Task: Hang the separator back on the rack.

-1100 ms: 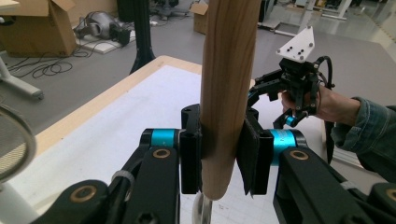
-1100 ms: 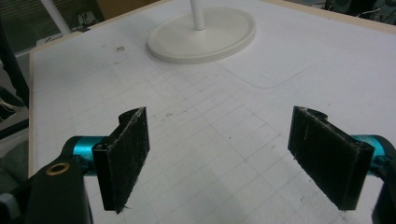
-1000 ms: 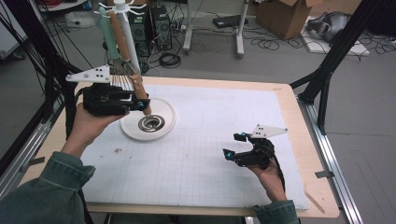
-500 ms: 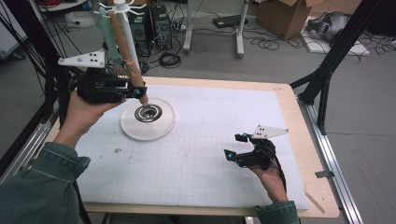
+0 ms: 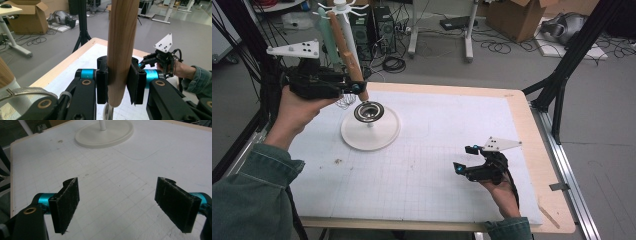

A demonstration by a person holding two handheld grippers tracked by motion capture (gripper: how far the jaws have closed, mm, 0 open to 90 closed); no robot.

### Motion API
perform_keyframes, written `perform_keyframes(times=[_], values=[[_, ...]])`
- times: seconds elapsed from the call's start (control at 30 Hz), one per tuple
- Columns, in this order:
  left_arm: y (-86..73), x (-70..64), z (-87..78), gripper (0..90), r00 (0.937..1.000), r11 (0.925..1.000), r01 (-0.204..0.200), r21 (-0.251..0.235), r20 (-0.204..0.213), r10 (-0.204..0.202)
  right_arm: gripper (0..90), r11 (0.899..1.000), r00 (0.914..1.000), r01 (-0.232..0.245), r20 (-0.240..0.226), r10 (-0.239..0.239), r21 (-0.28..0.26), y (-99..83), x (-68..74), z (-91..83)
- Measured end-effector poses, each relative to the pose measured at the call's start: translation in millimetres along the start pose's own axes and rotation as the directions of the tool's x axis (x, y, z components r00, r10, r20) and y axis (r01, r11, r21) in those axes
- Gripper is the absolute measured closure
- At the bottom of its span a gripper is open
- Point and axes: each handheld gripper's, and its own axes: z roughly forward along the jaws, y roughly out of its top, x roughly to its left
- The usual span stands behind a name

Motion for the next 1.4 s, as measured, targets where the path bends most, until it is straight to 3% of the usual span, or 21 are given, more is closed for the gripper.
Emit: perform_keyframes(times=[0.9,1.4], values=[[37.8,29.1,5.8,72.1,0.999,0.9994,0.035,-0.009,-0.028,-0.035,19.2,1.0,0.9999,0.007,-0.01,-0.008,-0.016,1.2,-0.4,-4.1],[39.4,45.9,7.6,72.1,0.9959,0.9968,0.077,-0.018,-0.046,-0.078,19.2,0.999,0.9999,0.009,-0.012,-0.009,-0.034,1.7,-2.5,-7.1]])
